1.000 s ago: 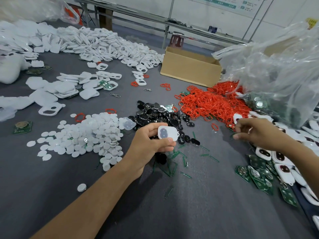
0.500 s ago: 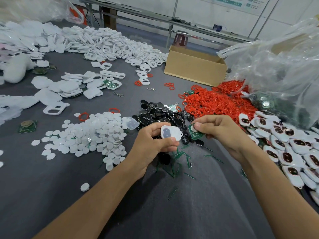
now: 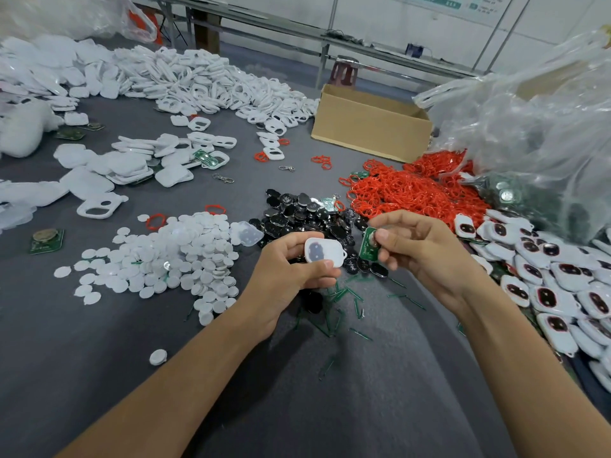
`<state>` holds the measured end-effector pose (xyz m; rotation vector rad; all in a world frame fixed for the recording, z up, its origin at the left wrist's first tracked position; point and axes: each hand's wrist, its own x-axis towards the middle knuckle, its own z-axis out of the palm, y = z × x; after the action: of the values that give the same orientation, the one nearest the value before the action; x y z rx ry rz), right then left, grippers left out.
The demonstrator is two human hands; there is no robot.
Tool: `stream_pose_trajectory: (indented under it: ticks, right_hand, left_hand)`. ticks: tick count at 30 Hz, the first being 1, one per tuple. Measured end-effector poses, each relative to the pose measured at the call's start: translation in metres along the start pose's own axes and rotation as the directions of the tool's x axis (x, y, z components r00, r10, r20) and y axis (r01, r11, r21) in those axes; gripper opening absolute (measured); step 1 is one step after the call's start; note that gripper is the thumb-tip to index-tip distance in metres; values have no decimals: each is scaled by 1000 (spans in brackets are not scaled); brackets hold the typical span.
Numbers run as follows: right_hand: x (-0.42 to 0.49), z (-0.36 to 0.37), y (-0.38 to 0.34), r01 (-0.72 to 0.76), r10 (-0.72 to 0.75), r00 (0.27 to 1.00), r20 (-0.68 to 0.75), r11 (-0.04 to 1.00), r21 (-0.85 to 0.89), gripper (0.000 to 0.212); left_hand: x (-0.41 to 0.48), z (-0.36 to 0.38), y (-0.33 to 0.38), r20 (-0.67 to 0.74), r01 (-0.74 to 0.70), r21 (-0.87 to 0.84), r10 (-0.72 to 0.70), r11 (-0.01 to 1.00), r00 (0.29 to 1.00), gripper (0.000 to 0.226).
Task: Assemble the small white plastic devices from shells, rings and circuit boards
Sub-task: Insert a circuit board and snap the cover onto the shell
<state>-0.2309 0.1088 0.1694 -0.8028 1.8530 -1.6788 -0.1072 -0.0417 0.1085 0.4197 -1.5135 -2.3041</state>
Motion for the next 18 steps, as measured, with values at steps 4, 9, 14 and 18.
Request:
stream_pose_trajectory:
  ticks: [4, 9, 14, 18]
  right_hand:
    - [-1, 11, 6, 18, -18, 1000, 1, 1000, -10, 17]
    - [-8, 17, 5, 170, -164, 983, 85, 983, -63, 19]
    - [-16, 22, 4, 327, -309, 942, 130, 932, -159, 29]
    - [-15, 24, 6, 317, -315, 948, 39, 932, -176, 19]
  left_hand:
    - [0, 0, 0, -2, 3, -4, -3, 1000, 1000, 41]
    - [0, 0, 0, -5, 10, -21, -10, 1000, 1000, 41]
    - [1, -1, 0, -3, 13, -14, -13, 1000, 1000, 41]
    - [1, -1, 0, -1, 14, -9, -14, 1000, 1000, 43]
